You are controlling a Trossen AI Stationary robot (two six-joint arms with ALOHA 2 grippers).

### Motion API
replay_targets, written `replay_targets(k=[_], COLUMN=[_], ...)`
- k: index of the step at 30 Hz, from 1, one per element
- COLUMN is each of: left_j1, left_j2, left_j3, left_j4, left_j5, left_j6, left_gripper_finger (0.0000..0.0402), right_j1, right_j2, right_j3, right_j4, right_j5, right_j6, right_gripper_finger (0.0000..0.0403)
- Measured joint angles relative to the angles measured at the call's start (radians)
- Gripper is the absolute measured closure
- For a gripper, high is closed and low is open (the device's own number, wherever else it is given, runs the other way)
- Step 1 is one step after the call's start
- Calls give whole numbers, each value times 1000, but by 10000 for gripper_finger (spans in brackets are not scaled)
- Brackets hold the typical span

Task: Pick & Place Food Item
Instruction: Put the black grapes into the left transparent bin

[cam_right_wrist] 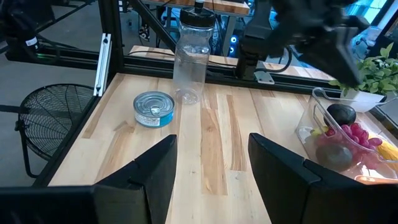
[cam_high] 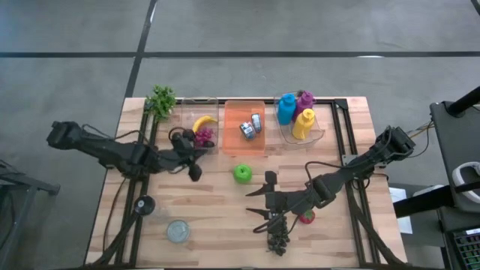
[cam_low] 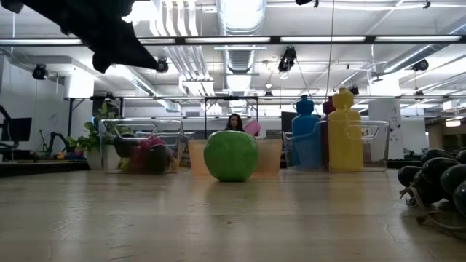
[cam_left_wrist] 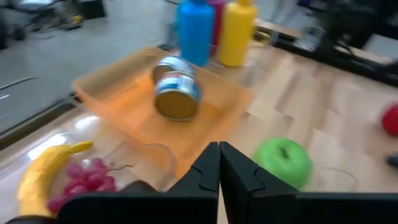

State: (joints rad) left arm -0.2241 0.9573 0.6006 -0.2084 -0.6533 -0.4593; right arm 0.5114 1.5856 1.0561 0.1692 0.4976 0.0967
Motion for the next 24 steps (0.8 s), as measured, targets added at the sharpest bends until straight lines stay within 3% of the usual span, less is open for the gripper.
replay_targets(k=[12, 24], left_j1=[-239, -317], left_j2=[0, 0], left_j3=[-1, -1], left_j4=[134, 163], left_j5=[0, 3], left_j6=[137, 173], left_gripper_finger=[394, 394], right_j1=[-2, -2], right_j2=[0, 0], right_j3=[0, 0], right_j4=[0, 0], right_j5=[0, 0], right_j6=[0, 4], right_gripper_finger=[207, 213])
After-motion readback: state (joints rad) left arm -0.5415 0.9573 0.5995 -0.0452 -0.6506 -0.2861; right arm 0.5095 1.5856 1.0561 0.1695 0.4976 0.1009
